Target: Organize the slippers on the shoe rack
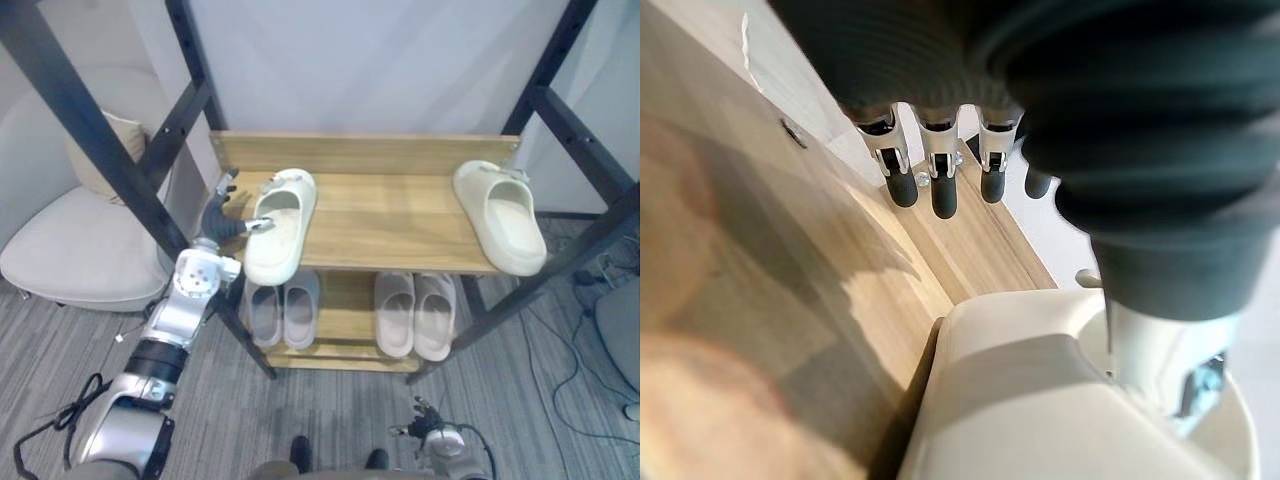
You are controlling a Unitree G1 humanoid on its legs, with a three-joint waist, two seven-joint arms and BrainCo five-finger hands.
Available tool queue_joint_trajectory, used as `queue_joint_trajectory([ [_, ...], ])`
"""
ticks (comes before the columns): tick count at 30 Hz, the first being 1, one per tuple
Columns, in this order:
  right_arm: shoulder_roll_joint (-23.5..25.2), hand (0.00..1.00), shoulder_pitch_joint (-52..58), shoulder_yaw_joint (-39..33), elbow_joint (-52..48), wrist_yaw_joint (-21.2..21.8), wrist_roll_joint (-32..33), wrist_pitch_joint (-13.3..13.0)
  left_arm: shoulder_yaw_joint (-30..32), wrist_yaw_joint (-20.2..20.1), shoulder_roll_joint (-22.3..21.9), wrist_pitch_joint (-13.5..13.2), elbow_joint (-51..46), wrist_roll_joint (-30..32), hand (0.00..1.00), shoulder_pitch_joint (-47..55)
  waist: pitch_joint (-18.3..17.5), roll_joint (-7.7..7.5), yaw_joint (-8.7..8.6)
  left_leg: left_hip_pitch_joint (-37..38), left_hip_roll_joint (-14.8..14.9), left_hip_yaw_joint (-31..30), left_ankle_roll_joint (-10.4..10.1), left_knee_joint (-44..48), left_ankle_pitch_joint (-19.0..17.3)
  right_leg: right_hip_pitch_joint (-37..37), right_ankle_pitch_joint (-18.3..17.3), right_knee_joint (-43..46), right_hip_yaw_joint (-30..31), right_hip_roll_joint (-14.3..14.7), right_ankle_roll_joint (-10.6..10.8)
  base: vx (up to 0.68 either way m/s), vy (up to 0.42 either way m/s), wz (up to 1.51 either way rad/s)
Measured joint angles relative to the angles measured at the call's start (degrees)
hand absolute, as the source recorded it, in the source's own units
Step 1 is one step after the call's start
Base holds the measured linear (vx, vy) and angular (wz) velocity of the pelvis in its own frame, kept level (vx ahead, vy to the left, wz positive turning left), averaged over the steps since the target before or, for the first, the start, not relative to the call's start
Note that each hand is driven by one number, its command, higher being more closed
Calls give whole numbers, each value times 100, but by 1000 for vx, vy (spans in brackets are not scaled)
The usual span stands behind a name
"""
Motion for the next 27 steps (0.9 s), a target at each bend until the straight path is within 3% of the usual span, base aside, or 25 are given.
queue_joint_trajectory([
  [2,1,0,0,0,0,0,0,1,0,13,19,7,24,12,0,-32,3,1,17,-32,7,52,-2,0,-1,-56,0,0,51,3,2,1,15,-13],
  [3,8,0,9,-1,0,0,0,4,3,21,21,14,61,58,100,-49,4,2,26,-31,11,78,-2,0,-1,-64,-1,0,78,6,6,2,15,-11],
  [14,35,0,161,-1,-2,-26,-1,9,1,254,19,116,387,94,100,-290,6,1,24,-102,55,128,-54,1,31,-156,-16,0,142,40,-24,1,3,-1],
  [27,212,0,225,-6,-2,-50,-1,22,44,513,-176,144,412,-528,100,-381,31,19,16,-113,79,167,-84,2,53,-184,44,0,187,68,-52,9,3,-1],
])
